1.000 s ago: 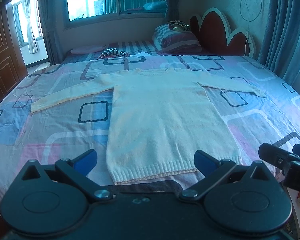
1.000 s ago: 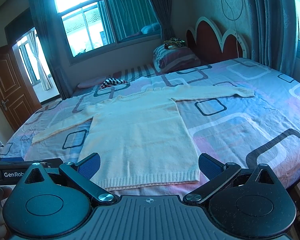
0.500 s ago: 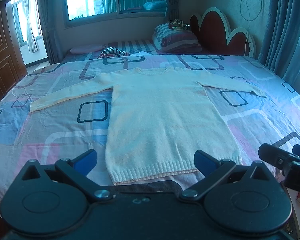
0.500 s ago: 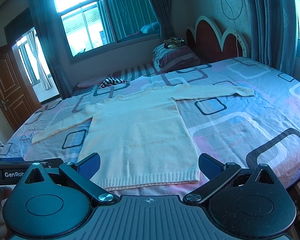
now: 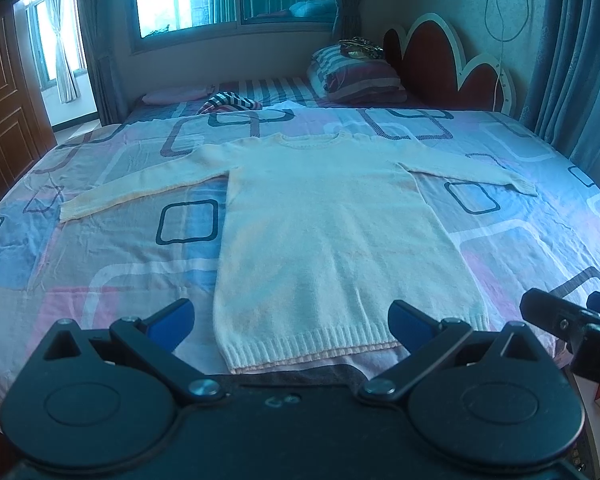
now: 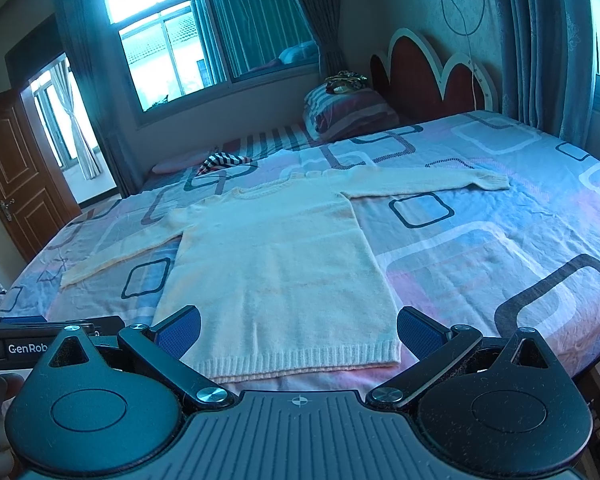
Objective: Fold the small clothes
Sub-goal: 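Move both grippers over the cream sweater toward its sleeves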
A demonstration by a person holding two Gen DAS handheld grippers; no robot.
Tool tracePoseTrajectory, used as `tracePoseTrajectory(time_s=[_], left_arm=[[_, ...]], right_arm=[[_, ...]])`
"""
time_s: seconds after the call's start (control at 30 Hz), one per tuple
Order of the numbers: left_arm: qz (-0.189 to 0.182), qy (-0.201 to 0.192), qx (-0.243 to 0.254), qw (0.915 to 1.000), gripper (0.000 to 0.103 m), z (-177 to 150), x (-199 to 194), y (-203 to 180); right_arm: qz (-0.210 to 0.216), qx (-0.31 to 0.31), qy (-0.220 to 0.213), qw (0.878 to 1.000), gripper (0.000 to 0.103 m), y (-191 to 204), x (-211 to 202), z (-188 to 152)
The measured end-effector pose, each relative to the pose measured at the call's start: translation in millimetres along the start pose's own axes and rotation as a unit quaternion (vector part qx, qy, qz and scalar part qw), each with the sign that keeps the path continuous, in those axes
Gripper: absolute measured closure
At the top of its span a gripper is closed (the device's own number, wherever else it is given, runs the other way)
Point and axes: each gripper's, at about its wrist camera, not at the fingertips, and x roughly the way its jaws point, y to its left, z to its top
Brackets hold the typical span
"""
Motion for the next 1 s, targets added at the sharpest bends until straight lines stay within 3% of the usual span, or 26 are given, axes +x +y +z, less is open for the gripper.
tracePoseTrajectory(time_s=[1.0], left_arm=[[0.019, 0.011, -0.02, 0.9995, 0.001, 21.7, 37.6, 12.2]], right_arm=[[-0.013, 0.003, 0.008, 1.0, 0.0, -8.0, 36.7, 21.7]])
